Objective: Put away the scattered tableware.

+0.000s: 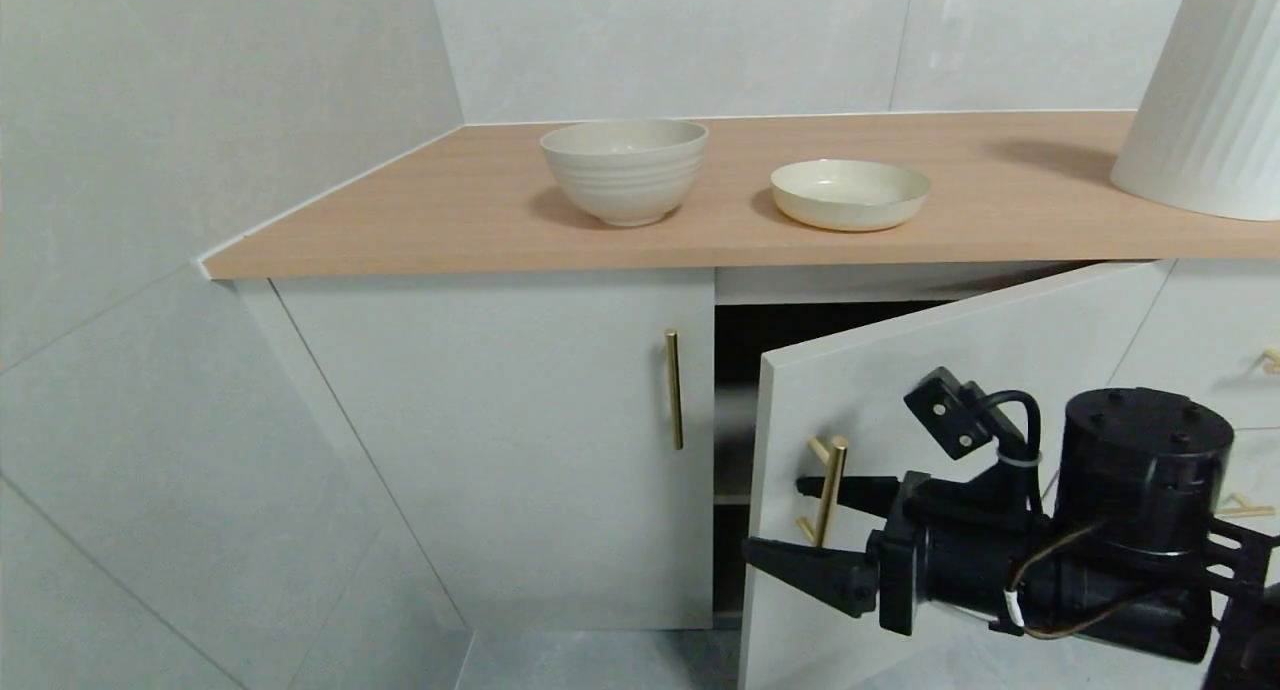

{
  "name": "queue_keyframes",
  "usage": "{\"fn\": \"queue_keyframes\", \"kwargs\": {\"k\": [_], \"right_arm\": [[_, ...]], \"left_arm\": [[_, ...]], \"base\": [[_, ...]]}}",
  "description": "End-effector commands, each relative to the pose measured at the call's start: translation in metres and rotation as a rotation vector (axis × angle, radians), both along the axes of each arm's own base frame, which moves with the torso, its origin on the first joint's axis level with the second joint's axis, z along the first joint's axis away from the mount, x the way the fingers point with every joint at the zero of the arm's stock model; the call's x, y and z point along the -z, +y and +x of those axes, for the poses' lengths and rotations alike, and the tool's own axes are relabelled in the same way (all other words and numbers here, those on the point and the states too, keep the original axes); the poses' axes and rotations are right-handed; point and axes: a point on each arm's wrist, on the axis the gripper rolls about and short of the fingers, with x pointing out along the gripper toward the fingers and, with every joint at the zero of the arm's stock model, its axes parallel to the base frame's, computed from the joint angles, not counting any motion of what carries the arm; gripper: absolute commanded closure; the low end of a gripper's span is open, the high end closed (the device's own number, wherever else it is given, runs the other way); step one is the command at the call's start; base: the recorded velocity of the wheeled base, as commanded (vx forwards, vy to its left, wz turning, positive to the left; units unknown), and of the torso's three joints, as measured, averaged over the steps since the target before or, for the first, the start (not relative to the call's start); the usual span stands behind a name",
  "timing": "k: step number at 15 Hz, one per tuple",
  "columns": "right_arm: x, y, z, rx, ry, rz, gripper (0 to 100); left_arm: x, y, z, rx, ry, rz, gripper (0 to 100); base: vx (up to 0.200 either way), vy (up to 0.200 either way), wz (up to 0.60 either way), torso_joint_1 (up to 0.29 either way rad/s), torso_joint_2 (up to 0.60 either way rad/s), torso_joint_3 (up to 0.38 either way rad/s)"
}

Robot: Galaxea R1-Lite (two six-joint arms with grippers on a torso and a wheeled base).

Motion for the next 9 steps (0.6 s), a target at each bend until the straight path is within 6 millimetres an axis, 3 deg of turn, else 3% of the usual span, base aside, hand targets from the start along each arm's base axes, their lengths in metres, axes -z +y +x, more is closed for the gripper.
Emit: {"fn": "queue_keyframes", "kwargs": {"k": [1, 8, 9], "right_arm": [[-0.003, -0.014, -0.016, -0.010, -0.017, 0.019, 0], [0.003, -0.015, -0.025, -0.035, 0.001, 0.002, 0], [0.003, -0.015, -0.026, -0.035, 0.002, 0.001, 0]], "left_arm": [[0.000, 0.000, 0.000, 0.000, 0.000, 0.000, 0], [-0.002, 0.000, 0.000, -0.017, -0.015, -0.007, 0], [-0.019, 0.001, -0.005, -0.029, -0.092, -0.008, 0]], "base": [[0.000, 0.000, 0.00, 0.000, 0.00, 0.000], [0.000, 0.000, 0.00, 0.000, 0.00, 0.000], [0.000, 0.000, 0.00, 0.000, 0.00, 0.000]]}}
